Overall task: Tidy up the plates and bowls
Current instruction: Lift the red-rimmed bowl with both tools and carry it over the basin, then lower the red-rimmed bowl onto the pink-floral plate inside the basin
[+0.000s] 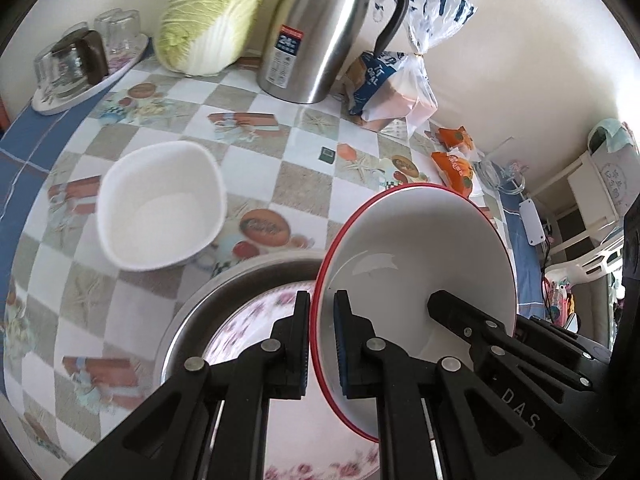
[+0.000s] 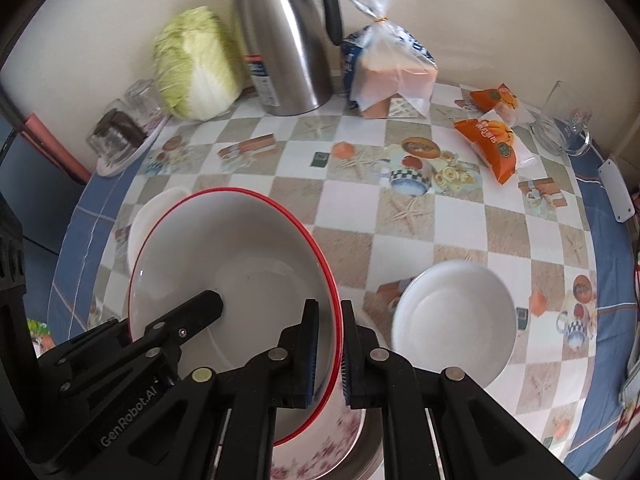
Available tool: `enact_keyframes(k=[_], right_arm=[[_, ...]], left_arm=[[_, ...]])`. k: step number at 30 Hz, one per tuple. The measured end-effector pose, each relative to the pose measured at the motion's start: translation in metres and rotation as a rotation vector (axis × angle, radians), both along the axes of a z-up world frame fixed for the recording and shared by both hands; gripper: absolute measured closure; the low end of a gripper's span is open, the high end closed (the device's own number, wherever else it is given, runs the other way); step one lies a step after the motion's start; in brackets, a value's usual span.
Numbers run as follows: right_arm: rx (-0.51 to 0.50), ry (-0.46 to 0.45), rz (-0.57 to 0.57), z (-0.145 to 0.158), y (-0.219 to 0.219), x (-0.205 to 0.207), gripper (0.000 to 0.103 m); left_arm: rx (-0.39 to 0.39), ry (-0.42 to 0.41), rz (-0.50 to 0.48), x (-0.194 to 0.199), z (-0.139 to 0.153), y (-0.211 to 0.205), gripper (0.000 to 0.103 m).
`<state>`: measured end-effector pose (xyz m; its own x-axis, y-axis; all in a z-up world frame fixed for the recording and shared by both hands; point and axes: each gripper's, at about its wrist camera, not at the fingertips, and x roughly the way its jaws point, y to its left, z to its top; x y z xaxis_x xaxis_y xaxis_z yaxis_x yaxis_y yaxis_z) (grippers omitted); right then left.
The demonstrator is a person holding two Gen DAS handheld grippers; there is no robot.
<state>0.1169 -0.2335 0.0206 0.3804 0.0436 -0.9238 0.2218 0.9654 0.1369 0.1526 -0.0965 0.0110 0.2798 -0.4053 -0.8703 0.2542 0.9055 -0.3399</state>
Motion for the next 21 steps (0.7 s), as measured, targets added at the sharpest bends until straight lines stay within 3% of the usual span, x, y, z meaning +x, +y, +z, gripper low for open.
enact_keyframes(k=[6, 21], right_arm=[[0.029, -0.009, 0.016, -0.004, 0.022, -0.020, 0.092], [0.080, -0.040, 0.004, -0.022, 0.055, -0.053, 0.092]], left_arm=[[-0.043, 0.009, 0.063, -0.018, -0.004, 0.030, 0.092], [-0.059, -0.018, 0.126, -0.050, -0.016, 0.068, 0.092]])
